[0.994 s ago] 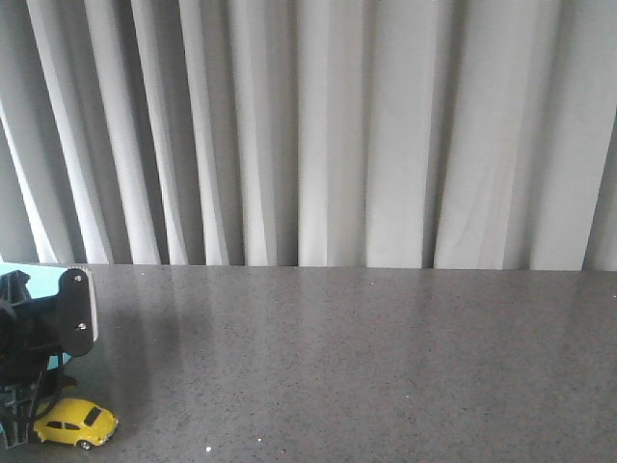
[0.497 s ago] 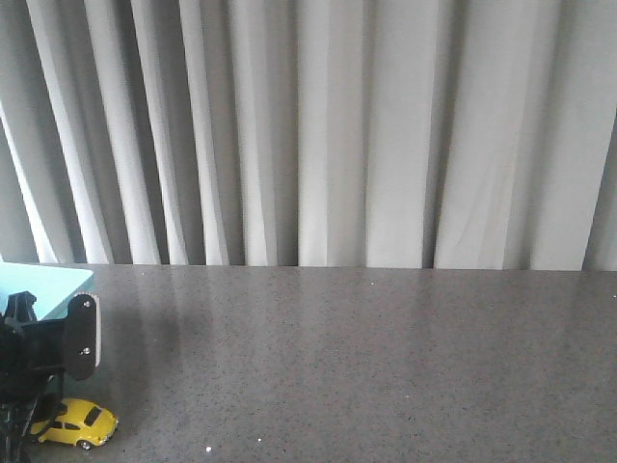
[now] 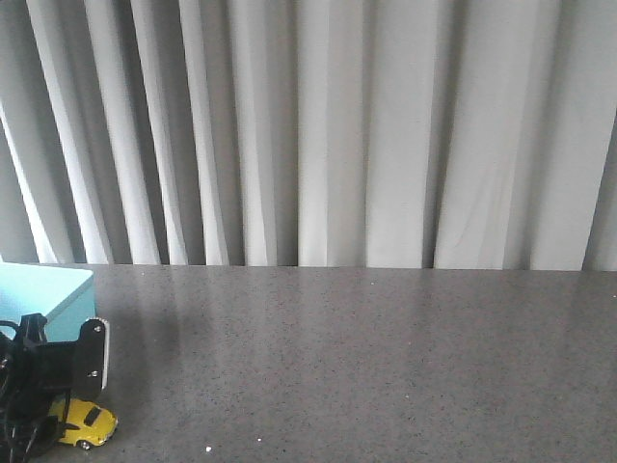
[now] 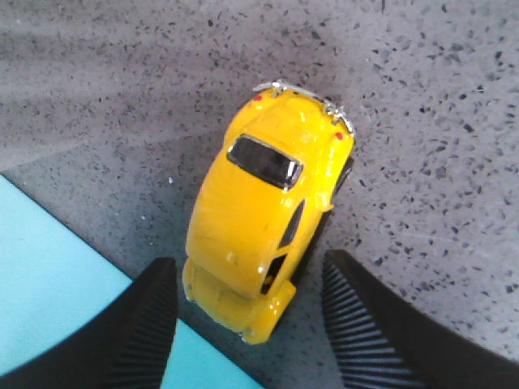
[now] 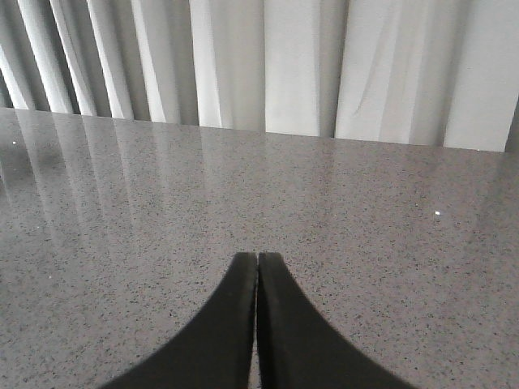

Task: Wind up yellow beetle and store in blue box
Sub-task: 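Lower the left gripper onto the beetle beside the box and grasp it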

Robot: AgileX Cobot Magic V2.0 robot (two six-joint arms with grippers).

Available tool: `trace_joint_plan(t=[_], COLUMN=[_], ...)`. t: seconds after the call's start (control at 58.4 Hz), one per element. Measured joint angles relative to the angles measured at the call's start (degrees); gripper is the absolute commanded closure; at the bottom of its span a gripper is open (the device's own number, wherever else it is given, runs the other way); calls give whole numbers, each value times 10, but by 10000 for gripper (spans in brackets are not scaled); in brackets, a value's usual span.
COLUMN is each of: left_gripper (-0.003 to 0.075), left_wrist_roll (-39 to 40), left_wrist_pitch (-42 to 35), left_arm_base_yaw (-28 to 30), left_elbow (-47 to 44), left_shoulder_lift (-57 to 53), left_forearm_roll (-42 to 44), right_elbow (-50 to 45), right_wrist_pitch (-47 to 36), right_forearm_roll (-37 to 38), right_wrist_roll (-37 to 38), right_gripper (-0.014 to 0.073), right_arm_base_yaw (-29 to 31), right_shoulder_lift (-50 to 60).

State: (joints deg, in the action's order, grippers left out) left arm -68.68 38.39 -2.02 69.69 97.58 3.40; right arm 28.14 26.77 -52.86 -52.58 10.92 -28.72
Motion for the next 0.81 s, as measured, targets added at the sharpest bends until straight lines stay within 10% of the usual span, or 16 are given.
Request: trace_joint_plan(t=[0.805], left_gripper=[367], left_wrist_roll=[0], left_wrist_pitch=[28], left_arm_base_yaw=[0], left_elbow=[127], left_shoulder_lift=[138], left_forearm_roll=[-22], right_elbow=[0], right_wrist_pitch=[1], right_forearm_roll=[0], right_wrist_roll=[0], right_gripper=[601], right_arm_base_yaw=[0], right_shoulder_lift=[0])
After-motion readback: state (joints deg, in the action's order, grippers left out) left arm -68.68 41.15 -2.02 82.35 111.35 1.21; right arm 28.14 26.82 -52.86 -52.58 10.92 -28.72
